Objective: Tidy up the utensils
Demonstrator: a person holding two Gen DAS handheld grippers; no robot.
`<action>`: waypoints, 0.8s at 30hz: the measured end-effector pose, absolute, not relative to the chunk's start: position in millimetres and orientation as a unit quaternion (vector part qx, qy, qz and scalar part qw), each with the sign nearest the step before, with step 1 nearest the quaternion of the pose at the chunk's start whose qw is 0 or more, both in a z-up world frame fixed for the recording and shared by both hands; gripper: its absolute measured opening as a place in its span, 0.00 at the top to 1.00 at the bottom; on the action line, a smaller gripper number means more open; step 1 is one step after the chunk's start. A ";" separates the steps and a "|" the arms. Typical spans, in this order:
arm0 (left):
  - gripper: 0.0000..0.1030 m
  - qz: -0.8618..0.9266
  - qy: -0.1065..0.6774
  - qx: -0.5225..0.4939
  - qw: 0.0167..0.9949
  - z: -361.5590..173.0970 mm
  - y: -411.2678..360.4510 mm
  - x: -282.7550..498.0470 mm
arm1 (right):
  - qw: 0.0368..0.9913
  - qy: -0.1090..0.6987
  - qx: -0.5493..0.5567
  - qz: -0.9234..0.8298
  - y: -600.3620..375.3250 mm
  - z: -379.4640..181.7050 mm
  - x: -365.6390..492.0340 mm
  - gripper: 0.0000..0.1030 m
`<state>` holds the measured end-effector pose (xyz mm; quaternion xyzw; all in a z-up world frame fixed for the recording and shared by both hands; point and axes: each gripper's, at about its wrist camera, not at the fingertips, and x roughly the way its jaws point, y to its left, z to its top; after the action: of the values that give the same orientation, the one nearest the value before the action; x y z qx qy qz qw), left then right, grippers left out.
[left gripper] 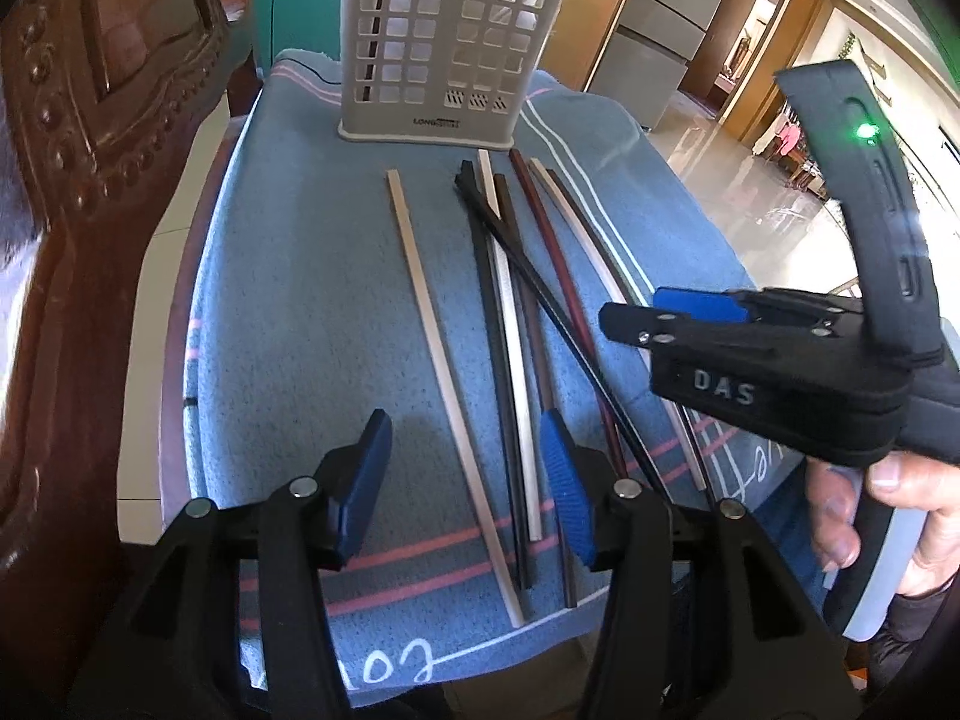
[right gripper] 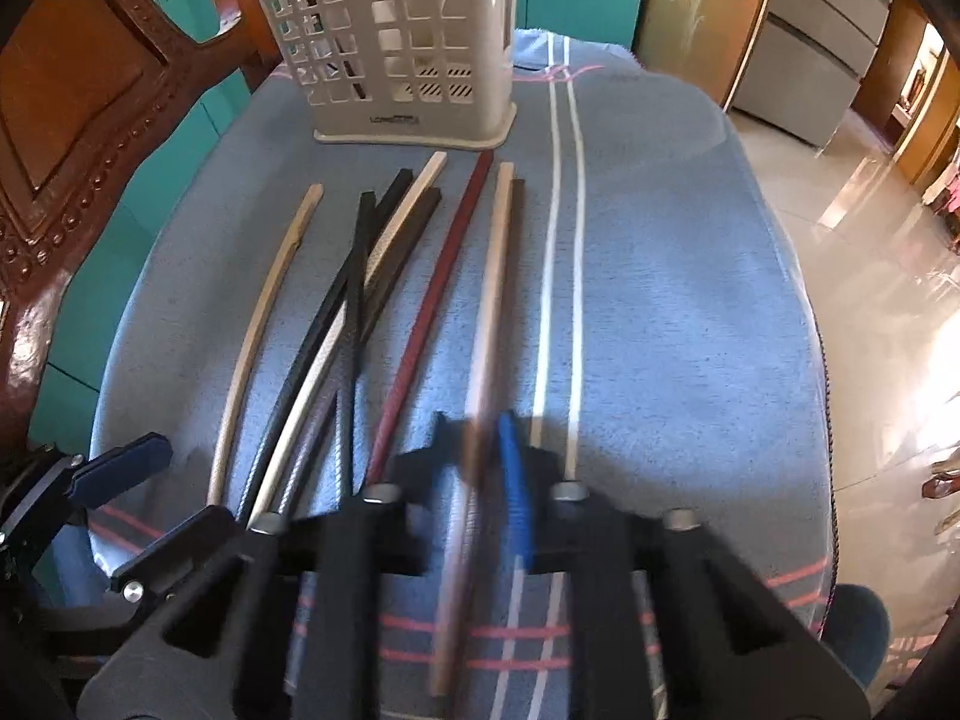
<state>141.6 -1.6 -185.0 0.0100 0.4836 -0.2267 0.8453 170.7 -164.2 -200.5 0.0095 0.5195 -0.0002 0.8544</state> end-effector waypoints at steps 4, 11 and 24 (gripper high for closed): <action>0.50 -0.226 0.485 0.018 0.845 -184.6 -4.9 142.3 | 0.861 0.509 0.019 -0.009 -170.6 -197.8 165.6 0.89; 0.49 -0.216 0.483 0.018 0.848 -181.2 -8.2 147.9 | 0.873 0.483 0.068 0.000 -196.6 -179.9 162.0 0.89; 0.47 -0.203 0.474 0.030 0.856 -170.9 -20.5 164.2 | 0.870 0.489 0.048 -0.023 -218.7 -184.5 165.6 0.81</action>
<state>164.2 -20.5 -170.9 0.0299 0.4743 -0.2027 0.8562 165.6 -218.7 -184.5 0.0479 0.4894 -0.0233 0.8705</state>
